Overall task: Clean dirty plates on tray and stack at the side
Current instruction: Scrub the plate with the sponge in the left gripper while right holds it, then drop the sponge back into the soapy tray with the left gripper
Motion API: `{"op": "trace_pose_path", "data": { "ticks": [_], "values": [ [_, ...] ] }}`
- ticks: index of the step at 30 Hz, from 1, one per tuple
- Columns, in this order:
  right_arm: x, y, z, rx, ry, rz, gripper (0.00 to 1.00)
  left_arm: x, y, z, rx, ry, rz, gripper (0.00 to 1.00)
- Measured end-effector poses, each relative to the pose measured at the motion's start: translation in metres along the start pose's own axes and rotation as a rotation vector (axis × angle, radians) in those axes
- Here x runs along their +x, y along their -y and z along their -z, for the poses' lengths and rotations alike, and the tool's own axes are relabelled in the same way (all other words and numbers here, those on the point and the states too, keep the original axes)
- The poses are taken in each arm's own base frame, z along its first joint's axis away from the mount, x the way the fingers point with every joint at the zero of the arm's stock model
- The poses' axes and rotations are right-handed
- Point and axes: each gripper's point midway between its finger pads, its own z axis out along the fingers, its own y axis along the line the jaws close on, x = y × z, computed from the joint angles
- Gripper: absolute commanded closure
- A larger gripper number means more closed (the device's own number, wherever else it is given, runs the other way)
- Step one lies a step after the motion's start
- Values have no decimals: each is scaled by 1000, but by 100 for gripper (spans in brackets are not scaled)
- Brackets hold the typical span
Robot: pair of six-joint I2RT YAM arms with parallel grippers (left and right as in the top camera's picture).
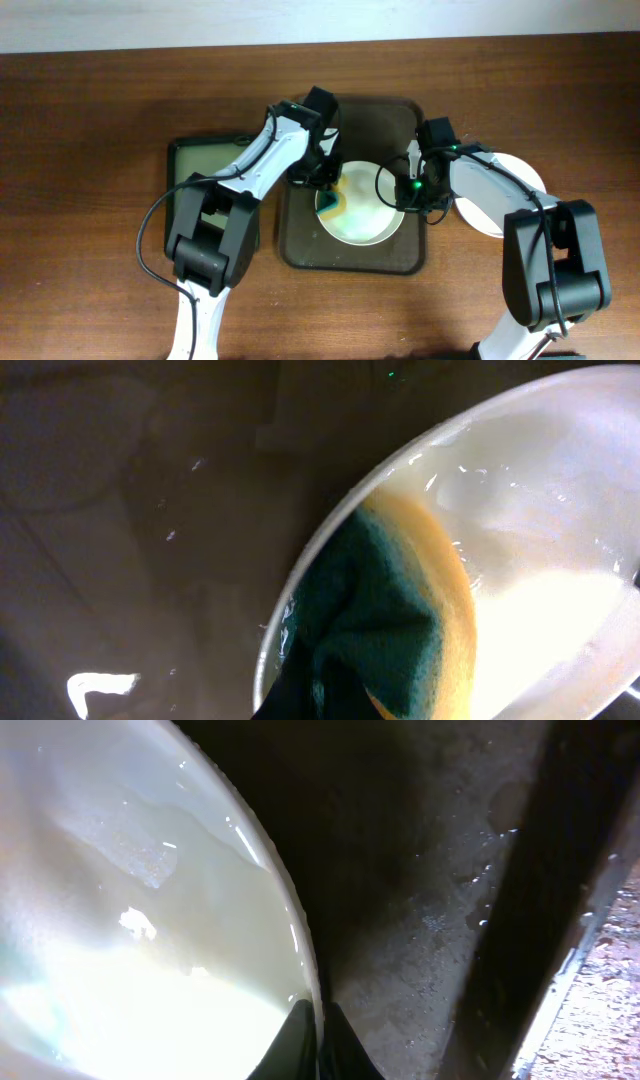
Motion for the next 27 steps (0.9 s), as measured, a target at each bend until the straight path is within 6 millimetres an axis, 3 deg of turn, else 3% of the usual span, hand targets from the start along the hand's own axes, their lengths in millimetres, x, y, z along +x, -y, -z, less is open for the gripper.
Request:
{"op": "trace_pose_path", "data": {
  "ticks": [2, 4, 7, 10, 12, 15, 19, 23, 27],
  "values": [
    [0, 2, 0, 9, -1, -5, 96, -8, 22, -8, 23, 50, -58, 100],
    [0, 8, 2, 28, 2, -16, 96, -8, 57, -17, 77, 82, -133, 100],
    [1, 10, 2, 32, -2, -24, 96, 12, 122, -31, 193, 72, -257, 100],
    [1, 11, 2, 33, -5, -28, 96, 14, 129, -30, 231, 63, -261, 100],
    [1, 11, 2, 33, -5, -26, 96, 12, 126, -29, 226, 66, -257, 100],
    [-2, 9, 2, 27, 8, -20, 96, -3, 99, -29, 118, 112, -227, 100],
    [-5, 5, 1, 20, 20, -8, 96, -40, 32, -14, -22, 201, -114, 100],
    [-3, 2, 1, 8, 14, -2, 96, -22, 6, 5, -108, 95, -55, 100],
    [-1, 2, 1, 11, 7, -5, 96, -11, -3, 49, -140, 35, -13, 100]
  ]
}}
